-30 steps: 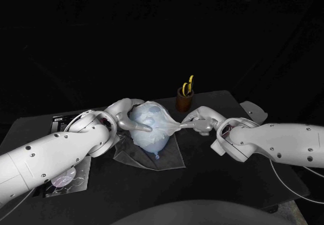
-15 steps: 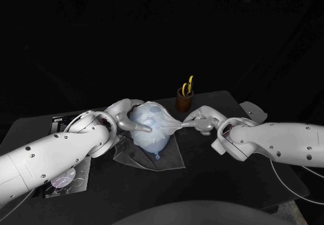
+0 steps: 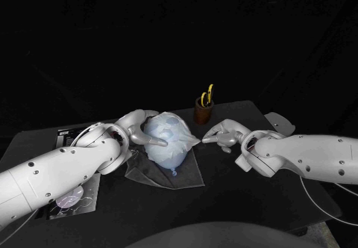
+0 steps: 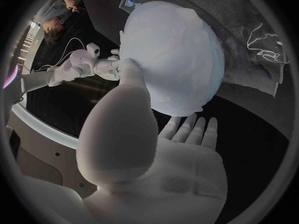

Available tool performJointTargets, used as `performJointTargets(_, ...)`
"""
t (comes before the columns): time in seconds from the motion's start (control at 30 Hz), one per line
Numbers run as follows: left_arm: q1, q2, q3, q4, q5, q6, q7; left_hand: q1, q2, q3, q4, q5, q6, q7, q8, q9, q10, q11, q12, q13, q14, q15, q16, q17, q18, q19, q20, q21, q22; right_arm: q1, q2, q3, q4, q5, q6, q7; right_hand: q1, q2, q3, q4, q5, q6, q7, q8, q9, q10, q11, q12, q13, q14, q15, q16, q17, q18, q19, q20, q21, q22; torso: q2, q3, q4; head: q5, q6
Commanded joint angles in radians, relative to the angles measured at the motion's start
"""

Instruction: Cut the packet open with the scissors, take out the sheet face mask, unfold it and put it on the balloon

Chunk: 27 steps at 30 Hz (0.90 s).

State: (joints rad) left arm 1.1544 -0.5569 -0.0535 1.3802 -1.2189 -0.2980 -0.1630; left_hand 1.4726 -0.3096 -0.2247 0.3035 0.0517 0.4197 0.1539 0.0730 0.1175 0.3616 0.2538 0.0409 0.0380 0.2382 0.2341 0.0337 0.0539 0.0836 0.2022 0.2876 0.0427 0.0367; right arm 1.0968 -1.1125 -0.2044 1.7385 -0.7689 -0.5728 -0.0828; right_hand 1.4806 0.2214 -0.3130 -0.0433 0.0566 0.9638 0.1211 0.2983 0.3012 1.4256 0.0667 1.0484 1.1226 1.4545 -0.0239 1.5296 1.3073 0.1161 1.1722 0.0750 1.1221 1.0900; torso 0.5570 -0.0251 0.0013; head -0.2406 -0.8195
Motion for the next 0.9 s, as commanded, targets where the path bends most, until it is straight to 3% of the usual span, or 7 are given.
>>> performJointTargets(0.03,0.0,0.002,-0.001,-0.002,-0.001,0.009,-0.002,0.012,-0.002,-0.003,-0.001,0.003,0.007,0.132,0.007,0.001,0.002,-0.004,-0.003,0.001,0.007,0.002,0.004,0.001,0.016,0.006,0.001,0.005,0.002,0.001,-0.001,0.0,-0.009,0.024,0.044,-0.044,-0.082,-0.043,-0.057,0.024,0.015,-0.06,0.028,-0.037,-0.015,-0.033,-0.001,0.147,0.223,0.048,0.024,-0.053,0.047,0.034,-0.104,0.022,-0.121,-0.112,0.0,0.0003,0.0002,0.0,0.004)
performJointTargets(0.07,0.0,0.002,-0.001,-0.002,0.0,0.009,-0.002,0.012,-0.002,-0.003,-0.001,0.003,0.007,0.132,0.007,0.001,0.002,-0.004,-0.003,0.001,0.007,0.002,0.004,0.001,0.016,0.006,0.001,0.005,0.002,0.001,-0.001,0.0,-0.012,0.034,0.043,-0.042,-0.095,-0.047,-0.083,0.033,0.02,-0.087,0.037,-0.048,-0.017,-0.06,0.008,0.108,0.197,0.03,0.032,-0.072,0.013,0.043,-0.14,0.036,-0.167,-0.148,0.0,0.0002,0.0004,0.0,0.004)
performJointTargets(0.2,0.0,0.002,-0.001,-0.002,0.001,0.009,-0.001,0.013,-0.002,-0.003,-0.001,0.003,0.006,0.131,0.007,0.001,0.002,-0.004,-0.003,0.001,0.006,0.002,0.004,0.001,0.017,0.006,0.001,0.005,0.002,0.002,0.001,0.0,-0.023,0.061,0.035,-0.026,-0.117,-0.05,-0.123,0.05,0.028,-0.106,0.045,-0.052,-0.015,-0.07,0.016,0.104,0.186,0.024,0.04,-0.076,0.003,0.049,-0.154,0.048,-0.193,-0.166,0.0,0.0004,-0.0002,0.0,0.006)
performJointTargets(0.27,0.0,0.002,-0.001,-0.002,0.001,0.009,-0.001,0.013,-0.002,-0.003,-0.001,0.003,0.006,0.131,0.007,0.001,0.002,-0.004,-0.003,0.001,0.006,0.002,0.004,0.001,0.017,0.006,0.001,0.005,0.002,0.003,0.004,0.0,-0.027,0.079,0.019,-0.007,-0.114,-0.033,-0.128,0.056,0.03,-0.098,0.043,-0.044,-0.01,-0.058,0.013,0.129,0.196,0.032,0.039,-0.066,0.022,0.047,-0.135,0.049,-0.177,-0.149,0.0,0.0007,-0.0007,0.0,0.007)
performJointTargets(0.63,0.0,-0.001,-0.001,0.003,0.004,0.01,0.002,0.014,-0.002,-0.002,-0.001,0.003,0.006,0.131,0.007,0.001,0.002,-0.005,-0.003,0.001,0.006,0.002,0.004,0.001,0.018,0.006,0.001,0.006,0.002,0.009,0.052,0.005,-0.063,0.222,-0.041,0.133,-0.078,0.051,-0.13,0.047,0.006,-0.046,0.028,-0.033,0.002,0.071,0.0,0.371,0.342,0.099,0.028,0.019,0.199,0.009,0.022,0.036,-0.008,0.016,0.001,0.0028,0.0003,-0.001,0.007)
performJointTargets(0.77,0.0,-0.003,-0.001,0.006,0.005,0.01,0.004,0.017,-0.002,-0.002,-0.001,0.003,0.006,0.131,0.007,0.001,0.001,-0.005,-0.003,0.001,0.006,0.001,0.004,0.001,0.02,0.006,0.001,0.006,0.002,0.011,0.079,0.009,-0.072,0.264,-0.05,0.164,-0.065,0.067,-0.123,0.036,0.001,-0.026,0.022,-0.039,0.0,0.096,-0.005,0.42,0.376,0.111,0.023,0.035,0.245,0.0,0.054,0.031,0.033,0.056,0.002,0.0032,0.0003,0.0,0.008)
performJointTargets(0.9,0.0,-0.004,-0.001,0.008,0.007,0.01,0.006,0.017,-0.002,-0.002,-0.001,0.003,0.006,0.131,0.007,0.001,0.001,-0.005,-0.003,0.001,0.006,0.001,0.004,0.001,0.02,0.006,0.001,0.006,0.002,0.013,0.098,0.012,-0.072,0.261,-0.049,0.177,-0.056,0.063,-0.123,0.024,-0.003,-0.017,0.02,-0.044,-0.001,0.11,-0.007,0.45,0.397,0.116,0.021,0.041,0.264,-0.004,0.07,0.028,0.053,0.076,0.001,0.0012,-0.0001,0.002,0.007)
